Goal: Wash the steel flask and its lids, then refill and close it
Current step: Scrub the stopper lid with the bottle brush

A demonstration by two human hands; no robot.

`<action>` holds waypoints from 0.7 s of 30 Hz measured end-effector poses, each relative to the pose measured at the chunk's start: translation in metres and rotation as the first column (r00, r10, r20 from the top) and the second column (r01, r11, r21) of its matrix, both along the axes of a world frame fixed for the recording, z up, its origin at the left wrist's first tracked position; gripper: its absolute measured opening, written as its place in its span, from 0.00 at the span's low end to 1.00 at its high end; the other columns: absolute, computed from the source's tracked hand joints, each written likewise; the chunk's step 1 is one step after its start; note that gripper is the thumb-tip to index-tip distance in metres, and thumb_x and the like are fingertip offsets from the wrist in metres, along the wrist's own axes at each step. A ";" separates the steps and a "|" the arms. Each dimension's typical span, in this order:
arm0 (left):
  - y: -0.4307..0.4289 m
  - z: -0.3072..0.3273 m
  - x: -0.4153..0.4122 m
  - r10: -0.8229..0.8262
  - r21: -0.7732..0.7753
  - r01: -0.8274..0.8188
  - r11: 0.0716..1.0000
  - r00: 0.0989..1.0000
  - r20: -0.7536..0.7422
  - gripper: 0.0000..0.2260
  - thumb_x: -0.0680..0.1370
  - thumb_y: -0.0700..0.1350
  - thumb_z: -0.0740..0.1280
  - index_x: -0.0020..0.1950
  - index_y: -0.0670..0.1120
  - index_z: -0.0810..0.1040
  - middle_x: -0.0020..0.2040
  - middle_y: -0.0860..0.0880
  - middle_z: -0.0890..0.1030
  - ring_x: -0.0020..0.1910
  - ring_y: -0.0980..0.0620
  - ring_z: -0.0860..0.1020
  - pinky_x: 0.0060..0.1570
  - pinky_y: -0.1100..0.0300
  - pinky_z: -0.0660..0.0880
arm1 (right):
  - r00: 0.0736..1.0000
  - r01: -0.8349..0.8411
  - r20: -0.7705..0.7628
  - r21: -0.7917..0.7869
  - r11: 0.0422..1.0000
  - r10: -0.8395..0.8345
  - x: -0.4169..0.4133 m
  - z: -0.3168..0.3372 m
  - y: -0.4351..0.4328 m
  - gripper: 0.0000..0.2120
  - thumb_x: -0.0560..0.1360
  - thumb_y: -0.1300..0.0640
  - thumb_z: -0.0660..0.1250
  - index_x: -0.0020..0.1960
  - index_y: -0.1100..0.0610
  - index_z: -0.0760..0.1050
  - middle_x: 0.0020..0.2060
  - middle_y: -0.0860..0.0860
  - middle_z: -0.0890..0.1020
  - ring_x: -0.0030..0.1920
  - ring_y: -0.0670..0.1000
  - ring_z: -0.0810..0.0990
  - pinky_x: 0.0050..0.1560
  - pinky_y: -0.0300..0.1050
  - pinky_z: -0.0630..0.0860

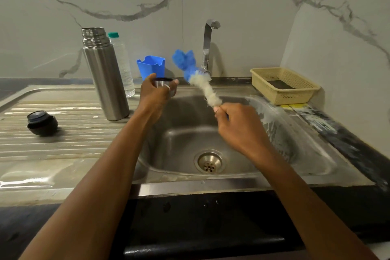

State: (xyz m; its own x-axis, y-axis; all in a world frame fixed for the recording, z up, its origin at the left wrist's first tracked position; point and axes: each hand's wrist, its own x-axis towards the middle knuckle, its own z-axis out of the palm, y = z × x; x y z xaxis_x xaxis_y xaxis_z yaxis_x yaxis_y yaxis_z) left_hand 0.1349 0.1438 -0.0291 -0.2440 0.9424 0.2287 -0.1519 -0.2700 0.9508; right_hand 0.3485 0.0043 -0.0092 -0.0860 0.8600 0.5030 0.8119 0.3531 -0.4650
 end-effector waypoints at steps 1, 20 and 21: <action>0.000 -0.001 0.002 0.032 0.029 -0.028 0.999 0.988 -0.152 0.24 0.69 0.42 0.80 0.61 0.40 0.77 0.54 0.44 0.82 0.51 0.49 0.82 0.47 0.62 0.81 | 0.998 0.007 0.064 0.013 1.000 -0.008 0.002 -0.001 -0.001 0.15 0.83 0.52 0.60 0.42 0.56 0.78 0.28 0.47 0.76 0.29 0.49 0.75 0.30 0.44 0.67; -0.009 -0.010 -0.011 0.215 0.357 0.171 0.918 0.543 -0.812 0.31 0.66 0.27 0.71 0.68 0.42 0.72 0.60 0.45 0.75 0.57 0.49 0.75 0.54 0.57 0.76 | 0.736 0.121 0.616 0.286 0.950 -0.280 0.017 0.020 -0.008 0.02 0.76 0.59 0.69 0.46 0.55 0.81 0.34 0.50 0.75 0.34 0.49 0.68 0.35 0.44 0.62; -0.008 -0.012 -0.009 0.222 0.372 0.205 0.906 0.518 -0.826 0.30 0.66 0.28 0.70 0.67 0.42 0.73 0.60 0.44 0.75 0.57 0.47 0.75 0.54 0.54 0.77 | 0.754 0.080 0.600 0.318 0.945 -0.266 0.017 0.019 -0.008 0.01 0.73 0.60 0.73 0.44 0.56 0.82 0.32 0.51 0.76 0.32 0.49 0.66 0.33 0.43 0.61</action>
